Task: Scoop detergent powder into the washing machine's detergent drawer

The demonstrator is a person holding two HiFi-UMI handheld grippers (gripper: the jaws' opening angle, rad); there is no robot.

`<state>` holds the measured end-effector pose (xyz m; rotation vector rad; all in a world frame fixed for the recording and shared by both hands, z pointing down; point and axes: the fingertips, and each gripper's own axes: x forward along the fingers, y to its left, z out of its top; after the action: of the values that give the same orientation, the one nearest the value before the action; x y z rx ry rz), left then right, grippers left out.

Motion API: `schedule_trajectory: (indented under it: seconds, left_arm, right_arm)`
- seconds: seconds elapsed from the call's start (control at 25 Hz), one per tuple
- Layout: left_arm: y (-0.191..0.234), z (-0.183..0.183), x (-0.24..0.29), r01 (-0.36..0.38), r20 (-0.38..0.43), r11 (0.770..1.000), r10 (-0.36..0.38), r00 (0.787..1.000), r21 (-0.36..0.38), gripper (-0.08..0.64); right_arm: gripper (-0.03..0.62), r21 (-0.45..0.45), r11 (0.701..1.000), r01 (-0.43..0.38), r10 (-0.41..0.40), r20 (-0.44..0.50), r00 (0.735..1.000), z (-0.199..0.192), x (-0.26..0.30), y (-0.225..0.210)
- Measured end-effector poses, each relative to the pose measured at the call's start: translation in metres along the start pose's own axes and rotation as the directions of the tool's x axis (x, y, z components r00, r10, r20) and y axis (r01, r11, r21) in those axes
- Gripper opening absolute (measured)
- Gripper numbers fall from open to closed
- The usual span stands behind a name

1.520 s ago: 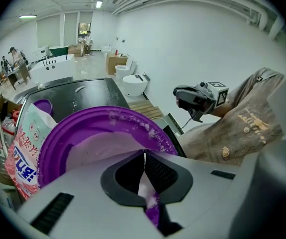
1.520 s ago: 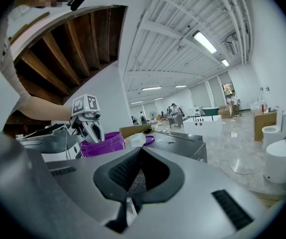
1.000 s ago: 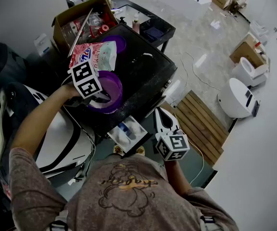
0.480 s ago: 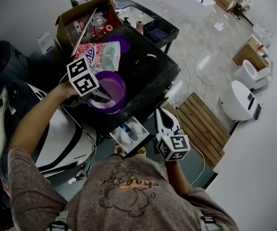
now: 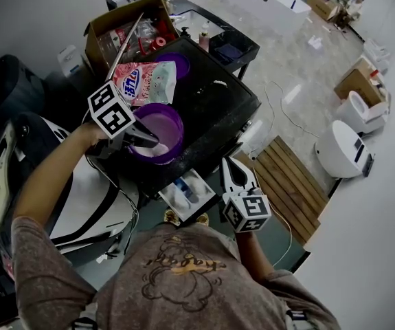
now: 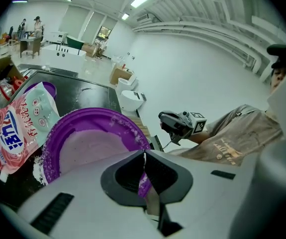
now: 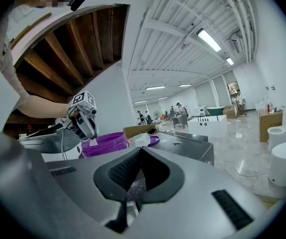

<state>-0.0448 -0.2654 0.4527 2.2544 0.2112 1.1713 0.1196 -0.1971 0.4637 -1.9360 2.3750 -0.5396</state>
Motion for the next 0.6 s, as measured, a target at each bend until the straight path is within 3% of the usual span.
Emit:
schedule_trajectory:
  seconds: [0.28, 0.6]
  left_arm:
    - [-0.003, -0.003, -0.010, 0.027, 0.114, 0.994, -0.015, 0.993, -0.104, 0.023]
    - [0.000, -0.001, -0.021, 0.050, 0.246, 0.981, -0.003, 0.969, -0.185, 0.023]
  right_arm:
    - [0.000, -0.009, 1.000, -0.018, 0.018, 0.000, 1.000, 0.001, 0.001, 0.006]
    - [0.000, -0.027, 0.999, -0.037, 0.037, -0.015, 0.999, -0.002, 0.003, 0.009]
